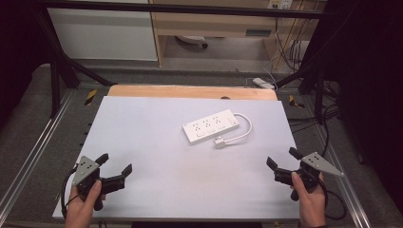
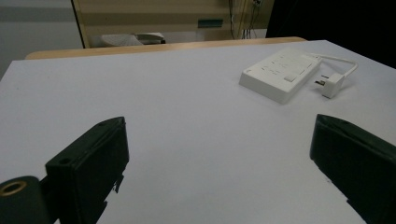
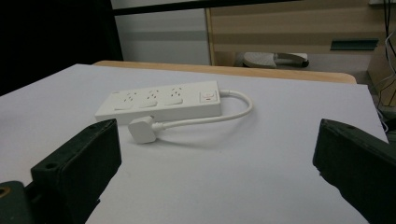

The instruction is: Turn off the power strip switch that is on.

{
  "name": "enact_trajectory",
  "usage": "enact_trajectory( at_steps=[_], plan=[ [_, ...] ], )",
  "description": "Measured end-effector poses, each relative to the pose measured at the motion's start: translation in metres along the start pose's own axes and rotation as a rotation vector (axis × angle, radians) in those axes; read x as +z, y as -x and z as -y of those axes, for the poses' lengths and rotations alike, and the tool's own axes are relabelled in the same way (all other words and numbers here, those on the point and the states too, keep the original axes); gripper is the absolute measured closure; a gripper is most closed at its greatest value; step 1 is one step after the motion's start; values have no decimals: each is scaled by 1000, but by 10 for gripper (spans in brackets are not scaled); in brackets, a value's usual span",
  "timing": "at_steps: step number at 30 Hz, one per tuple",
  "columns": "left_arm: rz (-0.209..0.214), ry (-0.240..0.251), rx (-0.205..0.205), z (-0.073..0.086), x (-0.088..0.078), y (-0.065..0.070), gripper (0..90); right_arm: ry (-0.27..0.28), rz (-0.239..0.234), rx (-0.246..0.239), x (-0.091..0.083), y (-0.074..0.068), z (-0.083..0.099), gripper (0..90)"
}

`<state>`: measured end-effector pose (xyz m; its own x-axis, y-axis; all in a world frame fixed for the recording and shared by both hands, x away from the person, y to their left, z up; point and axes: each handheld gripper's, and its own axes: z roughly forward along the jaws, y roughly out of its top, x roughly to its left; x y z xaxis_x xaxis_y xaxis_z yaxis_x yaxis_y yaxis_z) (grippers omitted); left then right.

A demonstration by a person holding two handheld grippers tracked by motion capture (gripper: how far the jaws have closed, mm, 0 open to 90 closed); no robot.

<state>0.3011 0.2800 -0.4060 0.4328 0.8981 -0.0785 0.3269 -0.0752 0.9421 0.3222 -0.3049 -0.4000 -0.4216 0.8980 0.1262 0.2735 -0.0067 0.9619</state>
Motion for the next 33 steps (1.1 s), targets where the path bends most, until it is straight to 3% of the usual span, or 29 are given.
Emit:
enact_trajectory(
  at_steps=[7, 22, 33],
  plan=[
    [1, -5, 0, 0, 1, 1, 44, -6, -1, 0, 4, 3, -7, 16],
    [3, -13, 1, 1, 1, 1, 44, -37, -35, -16, 18, -3, -16, 22],
    [6, -22, 3, 2, 3, 2, 44, -47, -53, -50, 28, -8, -31, 17]
  ],
)
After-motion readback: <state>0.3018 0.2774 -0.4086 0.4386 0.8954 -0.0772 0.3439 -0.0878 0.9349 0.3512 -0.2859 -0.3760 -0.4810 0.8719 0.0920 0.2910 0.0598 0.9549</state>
